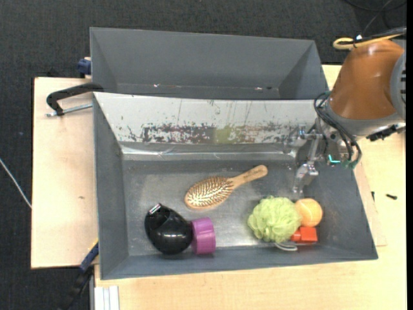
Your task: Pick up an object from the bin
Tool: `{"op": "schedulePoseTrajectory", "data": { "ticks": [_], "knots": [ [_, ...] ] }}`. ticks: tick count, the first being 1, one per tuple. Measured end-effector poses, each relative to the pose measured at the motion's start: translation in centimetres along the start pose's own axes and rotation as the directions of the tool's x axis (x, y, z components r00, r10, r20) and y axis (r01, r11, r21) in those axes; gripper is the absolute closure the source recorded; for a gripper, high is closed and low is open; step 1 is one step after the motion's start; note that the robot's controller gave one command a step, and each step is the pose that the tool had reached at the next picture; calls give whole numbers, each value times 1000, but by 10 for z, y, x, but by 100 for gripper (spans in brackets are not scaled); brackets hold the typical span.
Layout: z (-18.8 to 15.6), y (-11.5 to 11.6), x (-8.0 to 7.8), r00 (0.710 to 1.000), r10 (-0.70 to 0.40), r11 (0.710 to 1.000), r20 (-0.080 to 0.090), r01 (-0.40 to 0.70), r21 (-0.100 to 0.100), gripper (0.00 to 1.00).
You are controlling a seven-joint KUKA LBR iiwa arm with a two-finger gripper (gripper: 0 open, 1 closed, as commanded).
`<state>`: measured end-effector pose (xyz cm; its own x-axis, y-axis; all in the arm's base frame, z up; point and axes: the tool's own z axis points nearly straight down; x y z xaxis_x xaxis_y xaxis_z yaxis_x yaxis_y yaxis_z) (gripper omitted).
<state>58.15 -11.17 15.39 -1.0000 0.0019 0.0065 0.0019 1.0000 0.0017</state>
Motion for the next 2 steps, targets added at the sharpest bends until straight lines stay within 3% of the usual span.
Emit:
{"op": "schedulePoseTrajectory", "data": {
  "ticks": [1, 2],
  "knots": [
    [-5, 0, -2, 1000, -2, 1000, 8, 2, 1, 0],
    [14, 44, 76, 1000, -20, 1000, 8, 20, 2, 0]
  ]
}}
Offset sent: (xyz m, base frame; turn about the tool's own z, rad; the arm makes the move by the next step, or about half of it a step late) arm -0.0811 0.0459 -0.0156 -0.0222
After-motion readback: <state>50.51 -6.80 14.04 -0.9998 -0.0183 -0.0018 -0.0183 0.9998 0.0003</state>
